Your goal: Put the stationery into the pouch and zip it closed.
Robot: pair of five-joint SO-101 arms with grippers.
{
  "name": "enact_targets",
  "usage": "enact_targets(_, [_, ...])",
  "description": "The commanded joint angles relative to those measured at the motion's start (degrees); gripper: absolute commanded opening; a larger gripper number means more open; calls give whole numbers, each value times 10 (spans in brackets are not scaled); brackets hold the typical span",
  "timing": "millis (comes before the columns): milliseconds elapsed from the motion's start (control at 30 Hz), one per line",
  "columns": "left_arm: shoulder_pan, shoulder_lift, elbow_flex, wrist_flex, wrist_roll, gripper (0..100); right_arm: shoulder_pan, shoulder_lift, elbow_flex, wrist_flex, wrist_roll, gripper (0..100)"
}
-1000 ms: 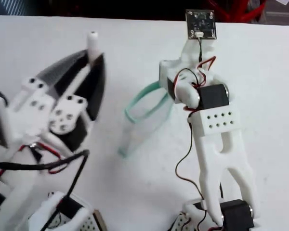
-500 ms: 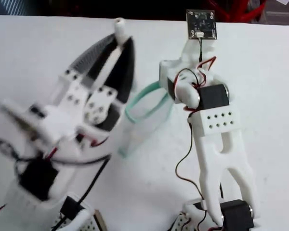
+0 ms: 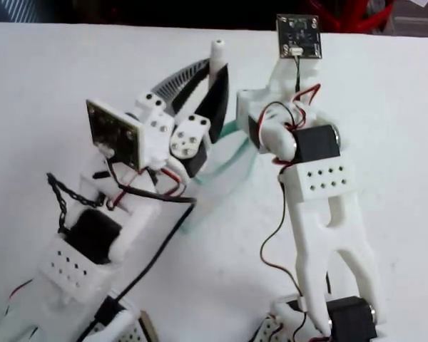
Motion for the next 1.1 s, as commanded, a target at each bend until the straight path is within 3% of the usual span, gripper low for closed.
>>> enact_targets(0, [9,-29,-76,15,7,24,5,10,30,0,-1,240])
enact_targets(233, [89,-40,-193,194,7,24,0,11,30,0,-1,240])
enact_targets(433, [96,-38,-170,193,6,24,4,11,30,0,-1,240])
enact_targets(767, [44,-39,-53,73,-10,24,5,9,30,0,-1,240])
enact_targets(1067, [43,-39,-84,77,-10,24,3,11,29,0,-1,240])
